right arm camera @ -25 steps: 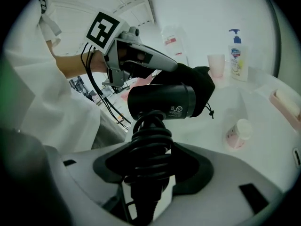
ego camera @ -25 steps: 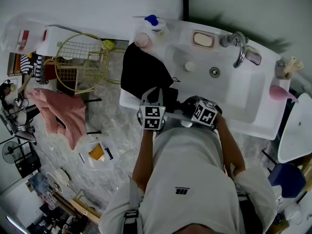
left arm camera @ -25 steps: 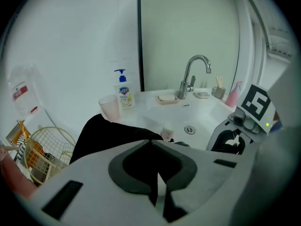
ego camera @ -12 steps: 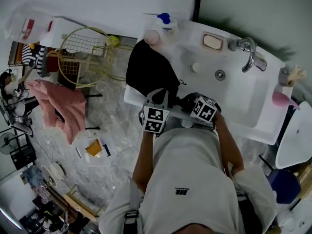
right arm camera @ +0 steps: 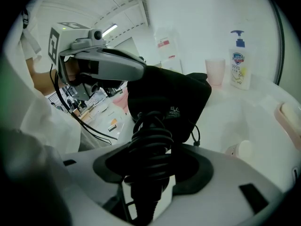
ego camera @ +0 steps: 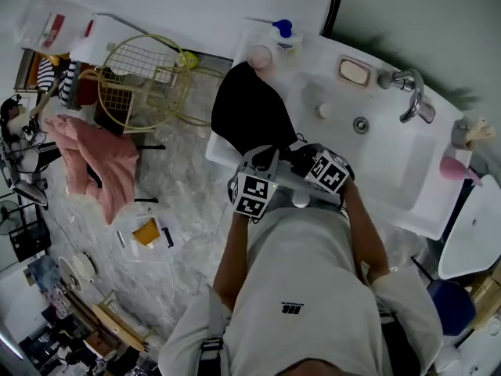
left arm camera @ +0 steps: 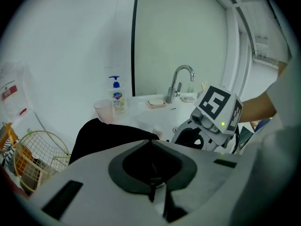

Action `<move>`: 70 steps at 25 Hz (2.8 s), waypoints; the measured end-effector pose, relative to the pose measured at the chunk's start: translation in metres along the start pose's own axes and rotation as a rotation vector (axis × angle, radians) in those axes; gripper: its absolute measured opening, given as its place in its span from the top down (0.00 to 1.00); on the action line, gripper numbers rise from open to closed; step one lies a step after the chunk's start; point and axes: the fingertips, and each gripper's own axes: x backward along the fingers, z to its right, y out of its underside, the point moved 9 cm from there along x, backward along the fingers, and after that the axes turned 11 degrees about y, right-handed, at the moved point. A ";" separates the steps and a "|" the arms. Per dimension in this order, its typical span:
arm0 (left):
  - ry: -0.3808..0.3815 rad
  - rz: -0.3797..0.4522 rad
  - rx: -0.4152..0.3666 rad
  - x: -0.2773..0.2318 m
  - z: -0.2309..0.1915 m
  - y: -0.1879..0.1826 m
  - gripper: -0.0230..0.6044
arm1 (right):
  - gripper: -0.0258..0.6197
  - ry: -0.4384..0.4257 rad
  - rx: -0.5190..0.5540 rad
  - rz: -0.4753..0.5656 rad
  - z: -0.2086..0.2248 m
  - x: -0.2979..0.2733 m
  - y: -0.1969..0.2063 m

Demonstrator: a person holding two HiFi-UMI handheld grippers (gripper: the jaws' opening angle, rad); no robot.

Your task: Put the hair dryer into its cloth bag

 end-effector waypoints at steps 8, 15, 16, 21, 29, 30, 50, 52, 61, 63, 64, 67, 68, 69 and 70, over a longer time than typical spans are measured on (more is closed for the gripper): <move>0.066 0.012 -0.031 0.008 -0.004 0.005 0.91 | 0.55 0.060 -0.052 0.022 -0.001 -0.016 -0.023; 0.154 0.024 -0.067 0.024 -0.011 0.009 0.91 | 0.55 0.131 -0.129 0.051 -0.009 -0.030 -0.044; 0.164 0.026 -0.074 0.026 -0.013 0.010 0.91 | 0.55 0.145 -0.145 0.057 -0.010 -0.033 -0.046; 0.209 0.025 -0.119 0.037 -0.025 0.011 0.91 | 0.55 0.205 -0.263 0.081 -0.017 -0.050 -0.059; 0.255 0.013 -0.199 0.051 -0.031 0.009 0.91 | 0.55 0.260 -0.385 0.128 -0.033 -0.059 -0.066; 0.259 0.009 -0.209 0.053 -0.028 0.009 0.91 | 0.55 0.258 -0.397 0.134 -0.036 -0.058 -0.064; 0.378 -0.112 -0.310 0.069 0.003 0.032 0.91 | 0.54 0.304 -0.591 0.157 -0.090 -0.054 -0.040; 0.380 -0.116 -0.304 0.070 -0.010 0.041 0.91 | 0.54 0.321 -0.568 0.124 -0.089 -0.061 -0.046; 0.473 -0.102 -0.263 0.071 -0.058 0.080 0.91 | 0.53 0.385 -0.558 0.083 -0.100 -0.081 -0.066; 0.496 -0.093 -0.261 0.070 -0.063 0.082 0.91 | 0.53 0.401 -0.544 0.102 -0.100 -0.080 -0.068; 0.506 -0.089 -0.263 0.069 -0.064 0.082 0.91 | 0.53 0.410 -0.537 0.119 -0.101 -0.077 -0.068; 0.529 -0.079 -0.271 0.068 -0.067 0.083 0.91 | 0.53 0.426 -0.522 0.150 -0.104 -0.072 -0.067; 0.533 -0.076 -0.274 0.068 -0.068 0.083 0.91 | 0.53 0.425 -0.520 0.149 -0.105 -0.072 -0.068; 0.535 -0.074 -0.276 0.068 -0.068 0.083 0.91 | 0.53 0.425 -0.518 0.148 -0.106 -0.072 -0.068; 0.537 -0.074 -0.279 0.068 -0.067 0.083 0.91 | 0.53 0.427 -0.517 0.147 -0.107 -0.071 -0.067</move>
